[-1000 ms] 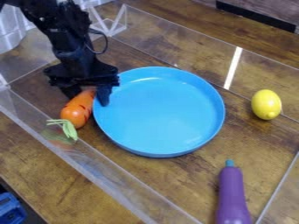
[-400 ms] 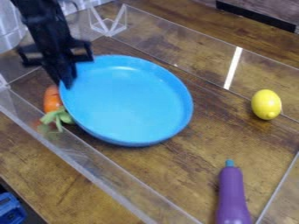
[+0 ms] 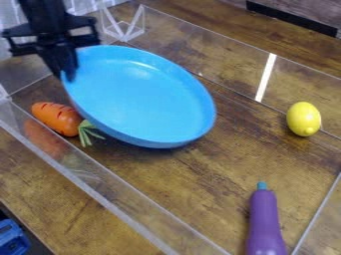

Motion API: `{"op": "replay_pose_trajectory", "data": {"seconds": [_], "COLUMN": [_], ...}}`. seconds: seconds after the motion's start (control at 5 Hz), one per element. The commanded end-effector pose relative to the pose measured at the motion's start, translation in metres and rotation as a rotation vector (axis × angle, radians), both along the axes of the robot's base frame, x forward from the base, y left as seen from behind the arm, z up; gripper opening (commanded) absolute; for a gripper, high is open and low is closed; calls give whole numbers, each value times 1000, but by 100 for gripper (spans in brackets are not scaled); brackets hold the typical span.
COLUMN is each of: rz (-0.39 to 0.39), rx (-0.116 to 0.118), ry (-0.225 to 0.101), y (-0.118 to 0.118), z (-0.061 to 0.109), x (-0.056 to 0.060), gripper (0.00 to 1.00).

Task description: Move the carrot to the left side

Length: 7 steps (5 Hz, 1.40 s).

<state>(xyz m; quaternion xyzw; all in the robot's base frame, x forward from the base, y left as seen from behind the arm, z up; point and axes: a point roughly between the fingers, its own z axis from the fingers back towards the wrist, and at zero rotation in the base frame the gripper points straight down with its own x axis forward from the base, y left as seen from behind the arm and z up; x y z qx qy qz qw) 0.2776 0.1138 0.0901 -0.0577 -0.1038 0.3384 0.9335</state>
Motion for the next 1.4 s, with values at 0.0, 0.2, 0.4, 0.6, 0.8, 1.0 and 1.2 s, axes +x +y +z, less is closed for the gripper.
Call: {"op": "replay_pose_trajectory", "data": {"seconds": [0.0,0.2,0.4,0.6,0.8,1.0,1.2], "rz": [8,34,89,112,156,171,75], "rx": [30,29,19,21,28,34,42], "ry": [-40,-29,-19,-12,2,24,54], "y": [-26,-24,-12,-7,-11,-28,-29], "z": [10,15,23,29,37,43,33], "x": [4,5,7,0,-13,-24,-23], "gripper": [0,0,0,0,0,0,0]}}
